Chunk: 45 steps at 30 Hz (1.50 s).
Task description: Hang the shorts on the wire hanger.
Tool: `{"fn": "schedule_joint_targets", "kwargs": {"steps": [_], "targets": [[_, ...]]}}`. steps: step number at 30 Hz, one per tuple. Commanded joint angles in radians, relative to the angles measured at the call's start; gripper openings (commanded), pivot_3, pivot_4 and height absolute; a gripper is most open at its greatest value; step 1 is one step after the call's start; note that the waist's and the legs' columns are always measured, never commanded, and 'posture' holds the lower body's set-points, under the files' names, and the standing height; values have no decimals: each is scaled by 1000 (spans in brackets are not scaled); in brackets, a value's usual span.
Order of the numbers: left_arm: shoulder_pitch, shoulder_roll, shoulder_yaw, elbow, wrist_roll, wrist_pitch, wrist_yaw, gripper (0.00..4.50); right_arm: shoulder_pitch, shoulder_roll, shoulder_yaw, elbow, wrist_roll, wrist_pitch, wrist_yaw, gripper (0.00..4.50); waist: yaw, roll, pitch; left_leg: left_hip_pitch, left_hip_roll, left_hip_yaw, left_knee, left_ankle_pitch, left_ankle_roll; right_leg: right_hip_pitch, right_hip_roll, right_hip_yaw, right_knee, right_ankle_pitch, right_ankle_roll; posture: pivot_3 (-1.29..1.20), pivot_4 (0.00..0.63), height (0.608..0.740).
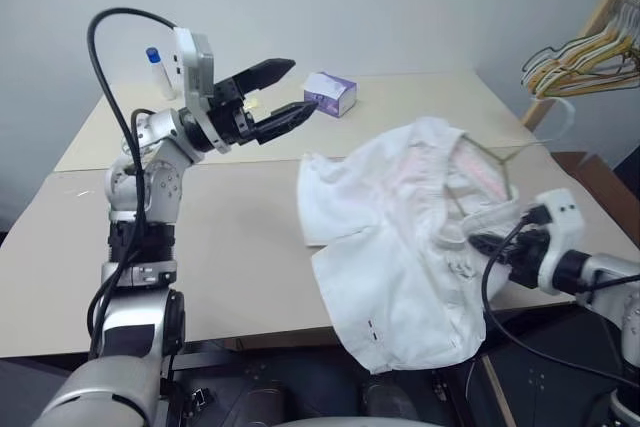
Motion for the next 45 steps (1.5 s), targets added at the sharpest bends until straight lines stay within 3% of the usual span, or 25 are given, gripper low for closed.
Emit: {"fn": "schedule_joint_targets", "kwargs": {"steps": [1, 15, 23, 34, 45], "targets": [[-6, -23, 46, -126, -132, 115, 80, 4444, -103, 57, -150, -35, -74, 143, -157, 0, -12, 2, -1, 1, 0, 0, 0, 0, 0, 1, 0, 0, 0, 0, 0, -132, 0, 740], [21, -38, 31, -229, -219, 178, 156, 4444, -432, 5, -247, 161, -347, 199, -525, 0, -77, 20, -12, 3, -2, 3, -1, 0, 0, 2, 0, 6, 0, 0, 1, -139, 0, 740], [38, -26, 25, -247, -219, 169, 159, 4444, -691, -75, -368, 461, -456, 112, -645, 0, -99, 20, -12, 4, -2, 3, -2, 0, 1, 2, 0, 7, -1, 0, 1, -132, 2, 740], [46, -10, 22, -259, -210, 159, 156, 4444, -733, -222, -421, 853, -447, -146, -703, 0, -102, 19, -12, 12, -4, 9, -11, 0, 1, 4, 0, 15, -3, 0, 1, -110, 0, 740], [35, 7, 13, -252, -201, 156, 140, 4444, -686, -207, -444, 906, -413, -161, -725, 0, -108, 19, -12, 24, -2, 11, -16, -1, 1, 19, 5, 21, -15, 0, 4, -111, 0, 740]]}}
